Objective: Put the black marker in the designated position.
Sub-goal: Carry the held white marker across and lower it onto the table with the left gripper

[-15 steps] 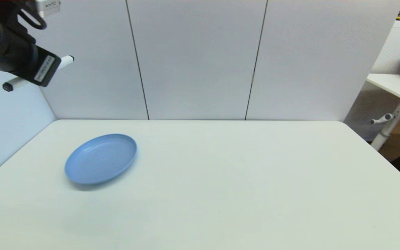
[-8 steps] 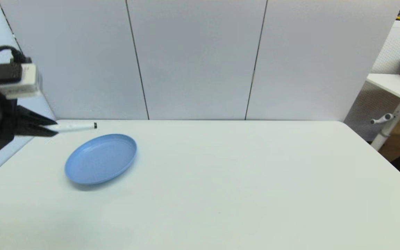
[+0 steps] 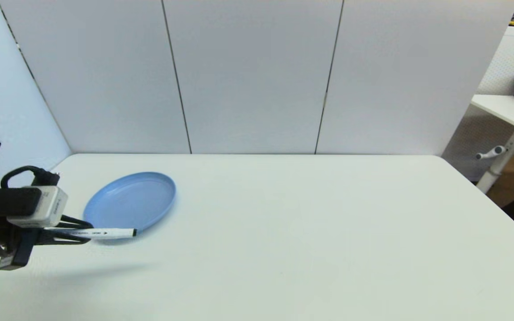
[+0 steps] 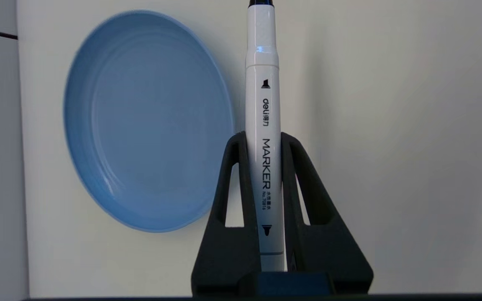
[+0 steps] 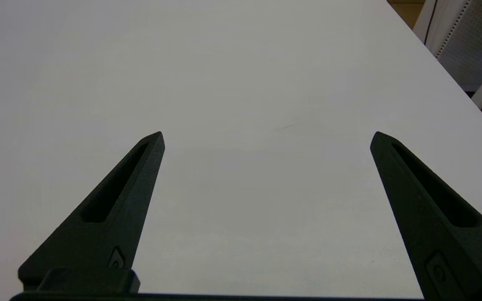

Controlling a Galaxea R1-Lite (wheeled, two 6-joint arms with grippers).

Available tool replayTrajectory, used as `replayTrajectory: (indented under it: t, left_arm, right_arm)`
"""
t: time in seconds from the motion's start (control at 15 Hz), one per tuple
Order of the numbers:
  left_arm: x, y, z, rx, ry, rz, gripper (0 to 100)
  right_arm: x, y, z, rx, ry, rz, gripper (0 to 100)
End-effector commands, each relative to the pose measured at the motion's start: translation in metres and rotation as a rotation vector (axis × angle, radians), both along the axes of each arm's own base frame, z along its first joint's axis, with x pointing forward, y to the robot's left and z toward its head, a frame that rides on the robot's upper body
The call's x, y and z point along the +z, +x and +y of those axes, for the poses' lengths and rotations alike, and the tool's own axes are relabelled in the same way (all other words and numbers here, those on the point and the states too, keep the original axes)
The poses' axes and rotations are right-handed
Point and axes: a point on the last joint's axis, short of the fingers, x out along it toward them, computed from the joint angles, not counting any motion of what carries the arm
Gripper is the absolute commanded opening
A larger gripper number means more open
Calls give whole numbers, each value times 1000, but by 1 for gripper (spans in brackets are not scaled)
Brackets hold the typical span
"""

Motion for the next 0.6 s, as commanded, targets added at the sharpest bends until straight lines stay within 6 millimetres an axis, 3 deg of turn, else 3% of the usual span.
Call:
replayTrajectory:
  t: [0.07, 0.33, 0.6]
  left_arm:
    - [-50, 0, -1, -31, -42, 3, 0]
    - [-76, -3, -2, -46, -75, -16, 0]
    - [-81, -4, -3, -46, -80, 0, 0]
  right_arm:
    - [0, 0, 0, 0, -1, 2, 100]
    - [0, 0, 0, 0, -1, 2, 100]
    - [0, 0, 0, 0, 0, 2, 100]
